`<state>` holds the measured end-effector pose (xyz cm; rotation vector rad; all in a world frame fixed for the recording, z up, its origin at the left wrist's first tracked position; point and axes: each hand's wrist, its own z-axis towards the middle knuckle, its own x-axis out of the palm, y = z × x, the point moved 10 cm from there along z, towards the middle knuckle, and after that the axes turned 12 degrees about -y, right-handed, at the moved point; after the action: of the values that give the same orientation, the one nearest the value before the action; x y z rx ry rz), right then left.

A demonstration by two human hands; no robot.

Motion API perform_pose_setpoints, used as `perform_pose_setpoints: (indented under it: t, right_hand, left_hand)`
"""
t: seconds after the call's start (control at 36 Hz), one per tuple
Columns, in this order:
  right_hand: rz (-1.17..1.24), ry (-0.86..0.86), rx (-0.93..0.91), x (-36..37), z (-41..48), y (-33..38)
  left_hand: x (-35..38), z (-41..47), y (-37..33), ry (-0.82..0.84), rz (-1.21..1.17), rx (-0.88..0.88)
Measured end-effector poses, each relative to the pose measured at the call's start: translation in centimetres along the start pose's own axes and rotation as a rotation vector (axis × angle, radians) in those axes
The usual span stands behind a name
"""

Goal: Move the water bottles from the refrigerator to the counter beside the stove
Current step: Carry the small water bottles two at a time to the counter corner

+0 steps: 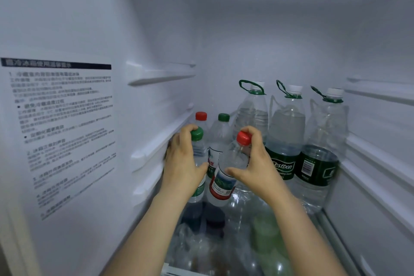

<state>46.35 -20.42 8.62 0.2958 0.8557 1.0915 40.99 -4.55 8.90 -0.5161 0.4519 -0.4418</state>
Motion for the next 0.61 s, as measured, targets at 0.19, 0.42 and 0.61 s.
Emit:
perform_pose_setpoints:
  t: [0.19, 0.42, 0.61]
  right_hand:
    - [0.073, -0.021, 0.070, 0.3, -0.7, -1.0]
    - [0.005, -0.051, 0.088, 1.4, -1.0, -2.7]
    - [0.112, 0.012, 0.185, 2.1, -1.4, -3.6]
  left_hand:
    - [0.2, -0.1, 0.5, 0.006, -0.013, -0.031]
    - [1.6, -1.3, 1.9, 0.127, -0.040, -0.187]
    - [1.5, -2.2, 3.1, 0.114, -0.179, -0.315]
